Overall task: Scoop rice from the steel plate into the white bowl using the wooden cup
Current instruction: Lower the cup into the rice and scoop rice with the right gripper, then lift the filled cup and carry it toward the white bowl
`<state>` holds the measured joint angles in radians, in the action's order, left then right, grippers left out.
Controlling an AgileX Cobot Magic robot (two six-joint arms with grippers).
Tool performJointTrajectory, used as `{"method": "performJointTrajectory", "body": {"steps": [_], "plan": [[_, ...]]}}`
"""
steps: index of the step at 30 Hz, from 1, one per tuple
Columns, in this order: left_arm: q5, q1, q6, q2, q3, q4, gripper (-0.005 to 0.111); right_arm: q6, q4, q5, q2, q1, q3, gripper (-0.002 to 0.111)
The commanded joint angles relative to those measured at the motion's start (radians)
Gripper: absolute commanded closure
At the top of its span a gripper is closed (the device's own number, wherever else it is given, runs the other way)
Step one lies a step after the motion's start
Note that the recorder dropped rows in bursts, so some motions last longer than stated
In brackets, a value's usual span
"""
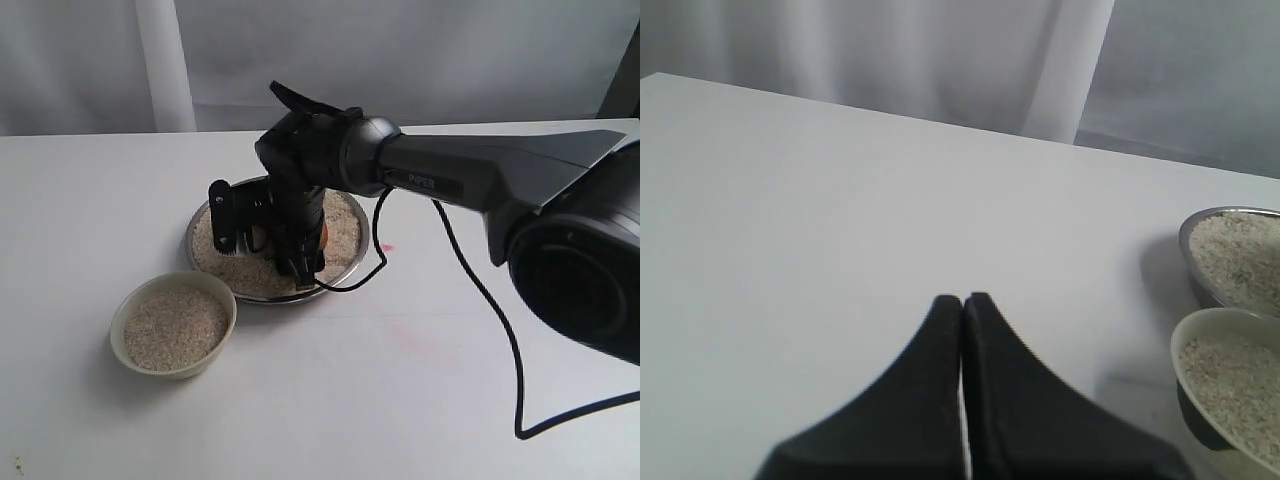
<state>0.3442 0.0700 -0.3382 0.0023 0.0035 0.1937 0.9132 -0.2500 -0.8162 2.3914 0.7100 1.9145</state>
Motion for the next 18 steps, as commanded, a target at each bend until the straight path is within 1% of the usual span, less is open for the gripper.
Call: {"method": "performJointTrajectory", "body": {"steps": [1,14,16,18], "plan": [[-0.007,0.0,-0.001,-0.002,-0.004,0.003,0.107,-0.009,0.127,0.004,-0.011,-0.008,-0.004,0.108],[-0.007,0.0,-0.001,-0.002,-0.004,0.003,0.107,-0.001,0.296,0.022,-0.057,-0.083,-0.006,0.108],[-0.007,0.0,-0.001,-0.002,-0.004,0.003,0.107,0.01,0.355,0.023,-0.057,-0.095,-0.006,0.108],[-0.007,0.0,-0.001,-0.002,-0.004,0.003,0.107,0.061,0.451,0.031,-0.063,-0.11,-0.013,0.108]]}}
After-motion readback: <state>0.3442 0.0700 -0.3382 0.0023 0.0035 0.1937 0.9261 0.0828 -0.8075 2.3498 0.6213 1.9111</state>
